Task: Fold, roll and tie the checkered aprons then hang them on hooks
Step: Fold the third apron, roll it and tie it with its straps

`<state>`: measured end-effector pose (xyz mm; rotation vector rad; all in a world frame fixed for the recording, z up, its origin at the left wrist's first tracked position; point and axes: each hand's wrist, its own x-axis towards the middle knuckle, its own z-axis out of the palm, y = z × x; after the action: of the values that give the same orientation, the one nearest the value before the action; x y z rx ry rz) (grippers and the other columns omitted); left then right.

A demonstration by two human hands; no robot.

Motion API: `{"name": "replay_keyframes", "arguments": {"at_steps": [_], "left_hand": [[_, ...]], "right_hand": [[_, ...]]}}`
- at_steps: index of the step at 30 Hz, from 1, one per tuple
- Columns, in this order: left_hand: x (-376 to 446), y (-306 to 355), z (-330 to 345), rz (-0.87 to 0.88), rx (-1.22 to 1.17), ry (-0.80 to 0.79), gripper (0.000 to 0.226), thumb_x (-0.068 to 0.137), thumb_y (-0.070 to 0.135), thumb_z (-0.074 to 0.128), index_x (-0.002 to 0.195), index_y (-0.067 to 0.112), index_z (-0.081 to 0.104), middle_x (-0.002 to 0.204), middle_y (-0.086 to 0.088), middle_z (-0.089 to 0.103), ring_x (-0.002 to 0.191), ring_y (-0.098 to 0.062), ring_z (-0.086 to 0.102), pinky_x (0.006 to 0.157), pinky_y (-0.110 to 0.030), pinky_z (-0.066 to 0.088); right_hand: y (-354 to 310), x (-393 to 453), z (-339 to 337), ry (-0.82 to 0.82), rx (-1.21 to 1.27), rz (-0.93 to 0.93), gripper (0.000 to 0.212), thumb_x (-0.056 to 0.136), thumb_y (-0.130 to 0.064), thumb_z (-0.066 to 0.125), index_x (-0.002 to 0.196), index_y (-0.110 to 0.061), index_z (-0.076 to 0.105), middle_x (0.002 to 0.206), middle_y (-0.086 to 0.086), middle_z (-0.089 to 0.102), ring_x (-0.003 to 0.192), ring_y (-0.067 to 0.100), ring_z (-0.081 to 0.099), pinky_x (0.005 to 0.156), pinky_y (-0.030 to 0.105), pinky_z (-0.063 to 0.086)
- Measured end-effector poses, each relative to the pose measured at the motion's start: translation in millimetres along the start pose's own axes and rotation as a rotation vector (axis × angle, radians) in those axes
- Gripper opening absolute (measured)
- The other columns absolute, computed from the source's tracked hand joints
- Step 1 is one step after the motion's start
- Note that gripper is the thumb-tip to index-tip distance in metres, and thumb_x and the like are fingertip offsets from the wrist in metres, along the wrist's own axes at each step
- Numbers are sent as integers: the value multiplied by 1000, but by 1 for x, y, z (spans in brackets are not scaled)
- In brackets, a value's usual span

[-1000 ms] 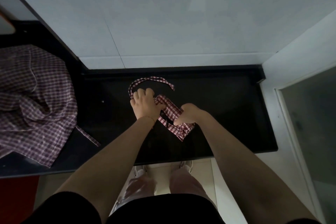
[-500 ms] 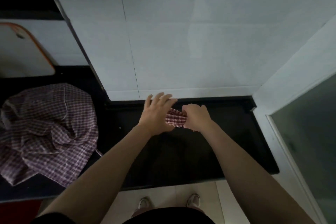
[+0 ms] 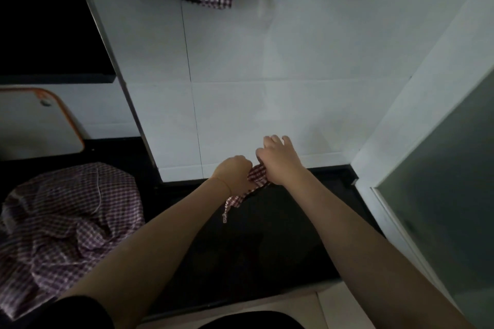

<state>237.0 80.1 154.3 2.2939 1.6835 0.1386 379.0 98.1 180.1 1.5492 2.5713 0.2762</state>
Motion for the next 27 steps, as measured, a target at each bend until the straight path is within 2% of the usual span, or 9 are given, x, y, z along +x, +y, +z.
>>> {"name": "replay_keyframes", "arguments": {"at_steps": [3, 5, 8, 11, 14, 17, 20, 25, 27], "left_hand": [[2, -8, -6, -183, -420, 96, 35, 88, 43, 66, 70, 13, 62, 73, 0, 66, 67, -13, 60, 63, -25, 49], [4, -16, -7, -365, -920, 173, 22, 86, 33, 74, 85, 12, 69, 91, -3, 74, 80, -14, 68, 69, -25, 55], [1, -16, -6, -562, -1643, 161, 32, 83, 19, 78, 107, 3, 66, 107, -10, 73, 94, -23, 71, 73, -33, 60], [-2, -8, -1, -593, -1841, 144, 34, 85, 17, 76, 113, 2, 63, 107, -13, 73, 100, -28, 70, 83, -39, 59], [-4, -1, 6, -585, -2082, 129, 36, 89, 15, 72, 119, -1, 61, 110, -18, 72, 103, -32, 69, 91, -45, 56], [-8, 11, 11, -573, -2164, 155, 30, 91, 16, 69, 115, -1, 62, 104, -17, 74, 101, -30, 70, 88, -42, 57], [-12, 29, 12, -517, -2174, 118, 30, 94, 18, 65, 115, -2, 63, 102, -17, 74, 102, -30, 69, 82, -41, 57], [-11, 34, 11, -475, -2115, 98, 35, 92, 24, 68, 117, 0, 65, 112, -16, 72, 105, -29, 69, 90, -43, 56], [-14, 35, 6, -531, -1828, 46, 35, 89, 34, 71, 106, 4, 69, 101, -10, 75, 94, -25, 72, 86, -39, 58]], "right_hand": [[10, -6, -6, 347, 179, 137, 57, 82, 0, 62, 135, -7, 46, 147, 20, 36, 141, 38, 28, 117, 52, 27], [14, -15, -12, 505, 444, 308, 46, 86, 2, 56, 131, -4, 48, 136, 18, 46, 128, 34, 44, 104, 42, 42], [13, -29, -14, 242, 997, 537, 16, 98, -21, 52, 108, -10, 58, 107, 4, 61, 100, 22, 60, 75, 29, 45], [7, -41, -6, 24, 1177, 501, 41, 93, -52, 60, 109, -15, 53, 103, 1, 62, 96, 17, 63, 72, 27, 48], [3, -43, 6, -39, 1344, 611, 67, 81, -62, 70, 121, -16, 43, 112, 0, 57, 102, 16, 60, 83, 30, 51], [2, -41, 14, -100, 1516, 653, 82, 70, -78, 68, 117, -10, 60, 115, 0, 67, 108, 17, 63, 98, 37, 49], [-3, -41, 11, -100, 1693, 624, 48, 75, -59, 77, 101, -20, 70, 103, -1, 76, 102, 17, 69, 96, 33, 49], [-2, -38, 9, -5, 1686, 759, 36, 81, -29, 78, 110, -8, 70, 95, 5, 76, 87, 20, 73, 87, 35, 59], [7, -40, 5, 8, 1704, 827, 27, 84, -23, 76, 104, -5, 70, 89, 8, 77, 78, 20, 74, 75, 31, 62]]}}
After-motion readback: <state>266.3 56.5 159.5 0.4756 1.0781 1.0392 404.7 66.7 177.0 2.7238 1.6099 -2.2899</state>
